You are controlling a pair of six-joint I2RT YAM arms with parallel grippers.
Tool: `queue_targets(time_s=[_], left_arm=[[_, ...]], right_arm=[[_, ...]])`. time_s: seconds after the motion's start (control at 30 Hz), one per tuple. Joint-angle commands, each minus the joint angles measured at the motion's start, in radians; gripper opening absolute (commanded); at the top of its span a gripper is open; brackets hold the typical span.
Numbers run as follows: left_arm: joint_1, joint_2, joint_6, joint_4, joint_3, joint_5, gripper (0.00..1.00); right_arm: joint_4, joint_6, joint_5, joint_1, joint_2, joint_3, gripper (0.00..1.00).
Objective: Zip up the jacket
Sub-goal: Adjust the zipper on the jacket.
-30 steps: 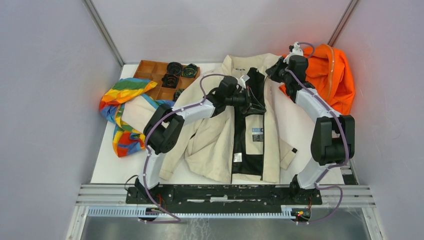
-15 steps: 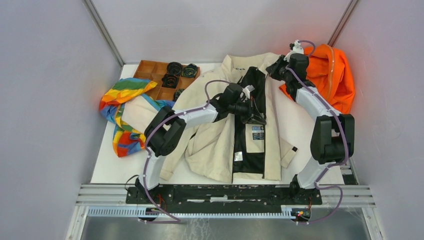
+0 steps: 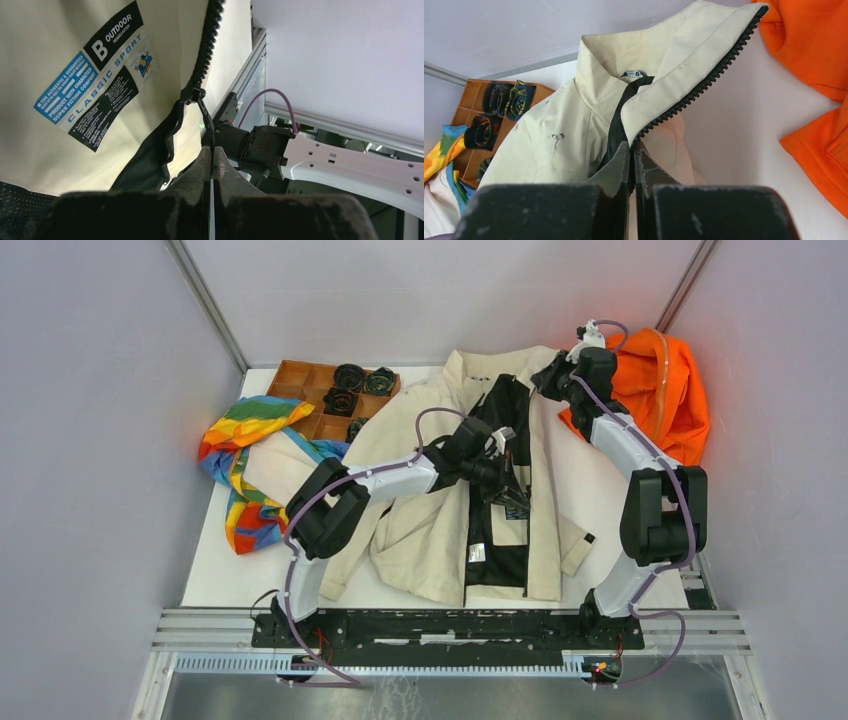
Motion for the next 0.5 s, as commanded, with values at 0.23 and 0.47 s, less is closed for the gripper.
queue_targets(time_s=[0.23, 0.47], left_arm=[[-0.029, -0.069, 0.073, -0.053, -0.055, 0.037, 0.02], [-0.038, -0.060, 0.075, -0.053, -0.054, 0.057, 0.02]], right_arm=[[0.086, -0.063, 0.008, -0.009, 0.025, 0.046, 0.02], [0.079, -0.110, 0.039, -0.010, 0.043, 0.042, 0.02]])
